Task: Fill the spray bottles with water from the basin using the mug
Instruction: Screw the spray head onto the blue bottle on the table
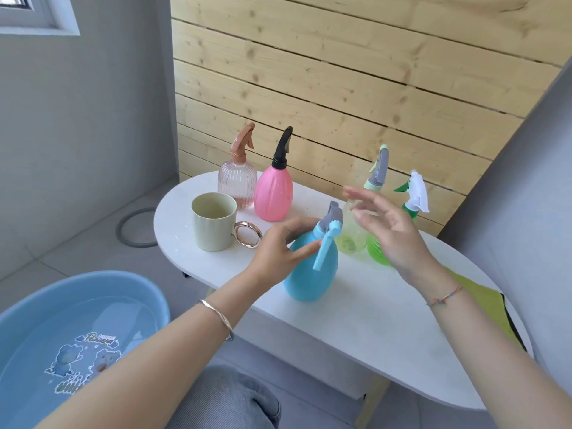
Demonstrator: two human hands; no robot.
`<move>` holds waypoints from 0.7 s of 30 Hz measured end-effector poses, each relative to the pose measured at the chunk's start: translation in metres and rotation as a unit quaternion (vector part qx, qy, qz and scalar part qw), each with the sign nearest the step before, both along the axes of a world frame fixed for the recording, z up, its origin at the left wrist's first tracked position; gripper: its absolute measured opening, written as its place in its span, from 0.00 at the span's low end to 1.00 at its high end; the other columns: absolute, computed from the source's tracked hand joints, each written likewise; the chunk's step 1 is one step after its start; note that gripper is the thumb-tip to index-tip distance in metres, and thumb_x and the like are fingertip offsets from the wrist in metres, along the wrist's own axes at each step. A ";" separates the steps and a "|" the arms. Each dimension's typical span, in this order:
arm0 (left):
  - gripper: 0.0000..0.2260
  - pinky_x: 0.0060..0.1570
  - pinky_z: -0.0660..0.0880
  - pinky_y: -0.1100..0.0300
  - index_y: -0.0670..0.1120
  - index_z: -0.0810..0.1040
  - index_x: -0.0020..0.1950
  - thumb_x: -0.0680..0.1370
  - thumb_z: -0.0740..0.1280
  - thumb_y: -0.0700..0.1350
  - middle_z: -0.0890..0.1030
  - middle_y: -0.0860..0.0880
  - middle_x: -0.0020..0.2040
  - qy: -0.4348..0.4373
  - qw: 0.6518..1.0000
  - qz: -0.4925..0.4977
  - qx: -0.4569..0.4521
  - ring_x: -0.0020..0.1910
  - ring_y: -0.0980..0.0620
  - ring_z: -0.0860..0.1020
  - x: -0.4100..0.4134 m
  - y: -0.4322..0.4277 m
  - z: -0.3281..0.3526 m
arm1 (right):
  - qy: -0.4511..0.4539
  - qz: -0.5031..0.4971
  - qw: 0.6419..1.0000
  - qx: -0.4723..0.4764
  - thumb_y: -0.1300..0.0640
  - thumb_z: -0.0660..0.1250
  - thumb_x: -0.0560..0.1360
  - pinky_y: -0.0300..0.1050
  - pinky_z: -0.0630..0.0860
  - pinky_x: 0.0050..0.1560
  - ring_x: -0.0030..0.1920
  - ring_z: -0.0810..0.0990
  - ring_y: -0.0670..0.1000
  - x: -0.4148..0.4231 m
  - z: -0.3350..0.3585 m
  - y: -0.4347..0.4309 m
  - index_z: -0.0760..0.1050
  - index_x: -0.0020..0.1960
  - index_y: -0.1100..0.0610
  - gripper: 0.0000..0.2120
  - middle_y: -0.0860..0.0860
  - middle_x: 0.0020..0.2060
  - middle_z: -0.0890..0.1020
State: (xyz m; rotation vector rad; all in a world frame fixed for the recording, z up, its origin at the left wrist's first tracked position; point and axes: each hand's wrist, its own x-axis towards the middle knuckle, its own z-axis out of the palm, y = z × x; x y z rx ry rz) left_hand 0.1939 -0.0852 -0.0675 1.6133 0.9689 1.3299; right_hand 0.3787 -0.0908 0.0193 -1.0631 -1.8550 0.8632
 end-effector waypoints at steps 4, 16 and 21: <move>0.11 0.63 0.73 0.58 0.57 0.80 0.54 0.77 0.72 0.42 0.84 0.57 0.54 0.019 1.000 0.002 -0.004 0.58 0.58 0.80 -0.001 0.002 0.000 | -0.135 0.125 0.982 -0.051 0.66 0.67 0.75 0.40 0.60 0.70 0.68 0.67 0.38 0.005 0.011 0.007 0.73 0.66 0.47 0.23 0.37 0.64 0.74; 0.24 0.63 0.70 0.65 0.54 0.75 0.64 0.70 0.77 0.52 0.81 0.56 0.58 0.060 0.995 0.015 -0.076 0.59 0.60 0.77 -0.005 -0.004 -0.017 | -0.212 -0.115 0.969 0.054 0.34 0.68 0.68 0.40 0.65 0.31 0.26 0.65 0.44 -0.027 0.017 0.018 0.69 0.31 0.61 0.28 0.44 0.21 0.69; 0.24 0.62 0.72 0.63 0.54 0.75 0.62 0.69 0.78 0.53 0.81 0.56 0.57 0.057 0.995 0.027 -0.078 0.59 0.58 0.77 -0.003 -0.003 -0.021 | -0.274 0.036 0.952 -0.132 0.30 0.67 0.64 0.41 0.71 0.58 0.55 0.77 0.37 -0.006 0.036 0.013 0.79 0.53 0.41 0.23 0.35 0.50 0.81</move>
